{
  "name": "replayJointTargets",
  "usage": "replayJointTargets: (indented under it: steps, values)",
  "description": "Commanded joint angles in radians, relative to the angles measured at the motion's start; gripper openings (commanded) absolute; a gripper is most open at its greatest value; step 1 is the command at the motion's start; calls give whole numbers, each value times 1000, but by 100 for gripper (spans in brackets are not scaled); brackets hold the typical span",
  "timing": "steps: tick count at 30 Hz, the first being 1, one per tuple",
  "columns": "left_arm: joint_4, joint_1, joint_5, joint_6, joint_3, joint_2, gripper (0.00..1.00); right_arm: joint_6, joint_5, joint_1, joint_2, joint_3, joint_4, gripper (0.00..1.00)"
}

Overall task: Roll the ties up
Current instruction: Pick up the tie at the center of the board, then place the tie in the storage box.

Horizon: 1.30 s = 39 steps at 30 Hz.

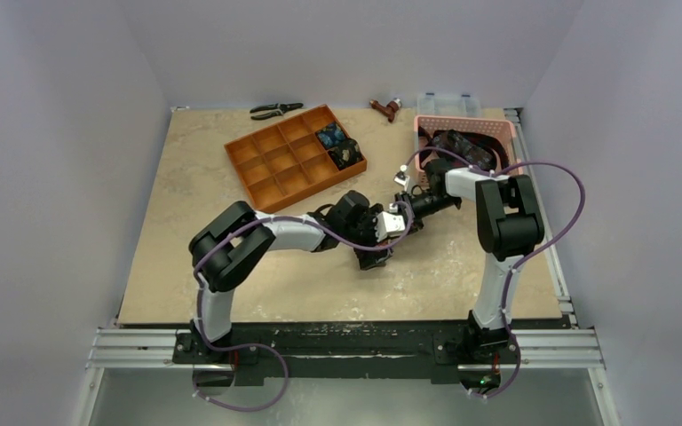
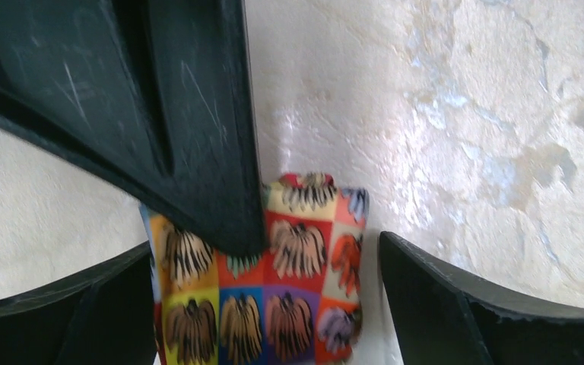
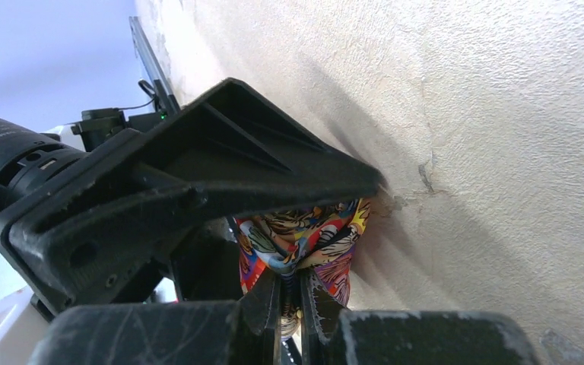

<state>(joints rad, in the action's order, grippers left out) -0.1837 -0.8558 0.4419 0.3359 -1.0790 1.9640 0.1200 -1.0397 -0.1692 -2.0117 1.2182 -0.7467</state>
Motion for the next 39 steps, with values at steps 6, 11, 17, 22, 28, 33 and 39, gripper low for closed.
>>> replayJointTargets:
  steps: [6, 11, 17, 22, 28, 33, 39]
  values:
    - [271, 72, -78, -53, 12, -315, 100, 30, -60, 2, 85, 83, 0, 0]
    - [328, 166, -89, -119, 22, -512, 100, 33, -81, 2, 117, 145, -21, 0]
    - [605, 320, -130, -208, -227, -550, 100, 45, -105, 0, 136, 261, -71, 0]
    - [892, 469, -26, -270, -515, -476, 100, -39, -101, -10, 166, 369, 6, 0]
    - [910, 679, 217, -494, -674, -444, 100, -282, -101, -17, 178, 513, 194, 0]
    - [834, 764, 400, -585, -702, -460, 100, -476, -110, -41, 182, 617, 385, 0]
    - [550, 768, 642, -853, -593, -455, 100, -718, -131, -93, 164, 657, 676, 0]
